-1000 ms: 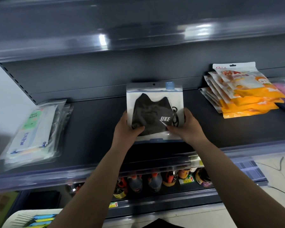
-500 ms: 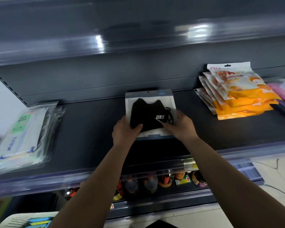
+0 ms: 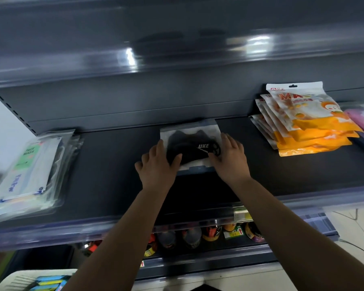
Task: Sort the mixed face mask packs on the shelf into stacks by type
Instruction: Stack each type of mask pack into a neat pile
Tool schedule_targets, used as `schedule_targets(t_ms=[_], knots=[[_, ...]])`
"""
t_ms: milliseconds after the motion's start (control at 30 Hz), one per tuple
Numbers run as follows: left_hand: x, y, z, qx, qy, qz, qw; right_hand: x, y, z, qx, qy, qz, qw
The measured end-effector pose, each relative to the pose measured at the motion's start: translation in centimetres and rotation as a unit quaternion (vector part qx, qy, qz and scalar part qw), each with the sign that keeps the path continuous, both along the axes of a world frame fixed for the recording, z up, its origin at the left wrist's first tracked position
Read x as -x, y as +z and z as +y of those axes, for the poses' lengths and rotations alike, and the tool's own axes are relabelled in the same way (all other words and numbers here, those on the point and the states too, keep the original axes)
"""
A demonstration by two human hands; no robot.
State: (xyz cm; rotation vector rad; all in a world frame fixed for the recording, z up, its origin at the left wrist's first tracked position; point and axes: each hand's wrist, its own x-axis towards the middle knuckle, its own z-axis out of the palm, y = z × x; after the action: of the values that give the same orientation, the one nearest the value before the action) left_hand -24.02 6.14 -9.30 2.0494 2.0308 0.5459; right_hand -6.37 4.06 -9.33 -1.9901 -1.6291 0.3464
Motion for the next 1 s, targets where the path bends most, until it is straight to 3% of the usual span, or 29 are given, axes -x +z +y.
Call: schedule_targets(t_ms=[133, 233, 533, 733, 1000], knots=[[1.3, 0.5, -1.8, -0.050, -0.034, 0.054, 0.997, 1.8, 1.2, -1.3, -0.051, 0.044, -0.038, 0.997], [2.9, 0.6, -2.8, -0.089, -0.039, 0.090, 0.991, 3.8, 2.0, -1.5, -0.027, 0.110, -0.082, 0.990], [9.7, 1.1, -5.8, -0.078, 0.067, 0.176, 0.979, 11.4, 2.2, -0.9, -0.016, 0.289, -0.124, 0.949], [14.6, 0.6, -6.6, -0.066, 0.100, 0.154, 0.981, 16.0, 2.3, -0.6, -0.018, 0.335, -0.129, 0.933], [21.7, 1.3, -4.2, -0.095, 0.099, 0.134, 0.982, 22.9, 3.0, 1.6, 0.009, 0.328, -0.106, 0.939]])
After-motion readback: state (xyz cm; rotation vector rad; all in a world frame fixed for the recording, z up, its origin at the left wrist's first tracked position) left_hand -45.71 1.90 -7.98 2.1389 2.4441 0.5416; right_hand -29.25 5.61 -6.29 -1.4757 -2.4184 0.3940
